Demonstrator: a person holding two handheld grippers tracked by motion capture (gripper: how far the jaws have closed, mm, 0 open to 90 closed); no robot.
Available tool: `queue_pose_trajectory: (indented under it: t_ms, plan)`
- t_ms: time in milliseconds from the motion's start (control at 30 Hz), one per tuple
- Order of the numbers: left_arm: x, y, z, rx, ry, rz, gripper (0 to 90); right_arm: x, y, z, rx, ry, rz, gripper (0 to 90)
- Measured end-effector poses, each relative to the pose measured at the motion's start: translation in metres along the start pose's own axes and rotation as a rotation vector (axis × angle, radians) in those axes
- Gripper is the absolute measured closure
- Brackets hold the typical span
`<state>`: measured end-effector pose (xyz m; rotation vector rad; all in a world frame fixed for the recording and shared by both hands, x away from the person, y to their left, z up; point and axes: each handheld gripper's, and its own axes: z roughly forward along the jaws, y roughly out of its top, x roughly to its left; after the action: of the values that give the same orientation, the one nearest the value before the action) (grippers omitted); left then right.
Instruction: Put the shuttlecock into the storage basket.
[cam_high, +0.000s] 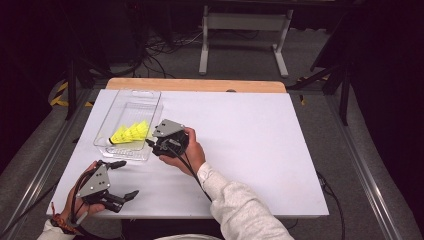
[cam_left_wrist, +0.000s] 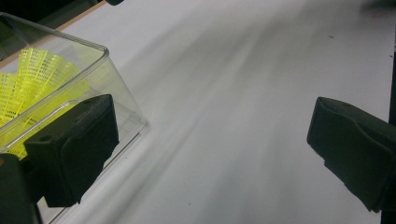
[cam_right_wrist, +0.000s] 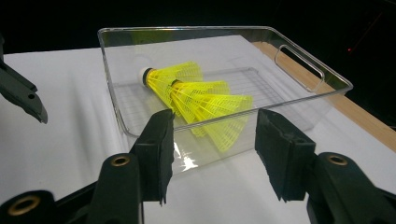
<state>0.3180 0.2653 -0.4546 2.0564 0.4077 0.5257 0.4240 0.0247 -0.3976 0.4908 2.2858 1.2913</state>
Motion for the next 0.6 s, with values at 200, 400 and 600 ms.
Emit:
queue_pose_trajectory:
  t_ms: [200,400,600]
  plan:
    - [-0.001,0.000,0.000,-0.002,-0.001,-0.002,3.1,-0.002,-0.002,-0.008,-0.010,-0.015,-0.006,43.4]
    - [0.000,0.000,0.001,0.002,0.000,-0.002,3.1,-0.005,-0.006,-0.013,-0.012,-0.037,-0.017,37.7]
    - [0.000,0.000,0.001,0.002,-0.002,-0.001,3.1,-0.006,-0.009,-0.019,-0.013,-0.052,-0.036,31.8]
